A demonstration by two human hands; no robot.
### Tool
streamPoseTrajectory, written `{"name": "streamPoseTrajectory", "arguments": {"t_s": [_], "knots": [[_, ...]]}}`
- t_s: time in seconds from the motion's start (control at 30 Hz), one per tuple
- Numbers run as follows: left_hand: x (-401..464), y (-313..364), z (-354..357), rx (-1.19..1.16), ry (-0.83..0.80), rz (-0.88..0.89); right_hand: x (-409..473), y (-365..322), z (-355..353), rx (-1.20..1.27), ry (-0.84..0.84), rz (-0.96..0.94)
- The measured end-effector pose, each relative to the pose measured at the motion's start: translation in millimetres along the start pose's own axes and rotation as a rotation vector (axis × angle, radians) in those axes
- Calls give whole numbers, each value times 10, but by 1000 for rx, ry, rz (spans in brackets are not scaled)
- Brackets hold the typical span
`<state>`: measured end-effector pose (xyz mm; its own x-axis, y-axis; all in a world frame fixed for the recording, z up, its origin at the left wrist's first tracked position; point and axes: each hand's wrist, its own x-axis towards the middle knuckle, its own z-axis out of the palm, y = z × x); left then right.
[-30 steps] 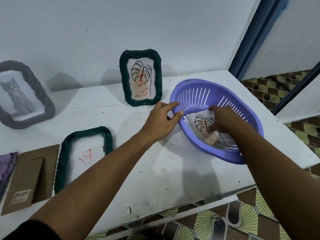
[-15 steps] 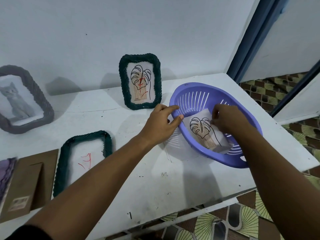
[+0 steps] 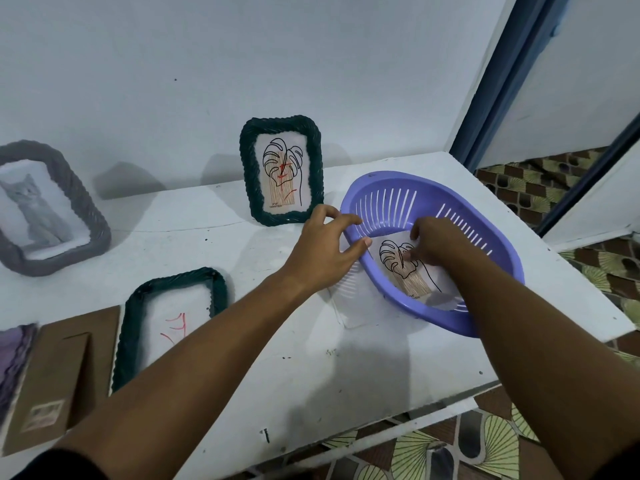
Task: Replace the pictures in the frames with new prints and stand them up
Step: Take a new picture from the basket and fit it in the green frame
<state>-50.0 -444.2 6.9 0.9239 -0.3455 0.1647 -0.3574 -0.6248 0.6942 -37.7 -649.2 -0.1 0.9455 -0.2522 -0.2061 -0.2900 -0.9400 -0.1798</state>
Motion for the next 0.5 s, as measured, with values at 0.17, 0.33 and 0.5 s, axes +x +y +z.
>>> {"name": "streamPoseTrajectory", "arguments": {"t_s": [0.17,0.33,0.5], "knots": [[0,18,-7,-3,-8,-6,-4,47,14,130,95,21],[22,-4,-7,10,-19,-4,3,96,-72,84,124,-3],[24,60,-35,69,91,100,-186,144,-361,445,50,-4]]}}
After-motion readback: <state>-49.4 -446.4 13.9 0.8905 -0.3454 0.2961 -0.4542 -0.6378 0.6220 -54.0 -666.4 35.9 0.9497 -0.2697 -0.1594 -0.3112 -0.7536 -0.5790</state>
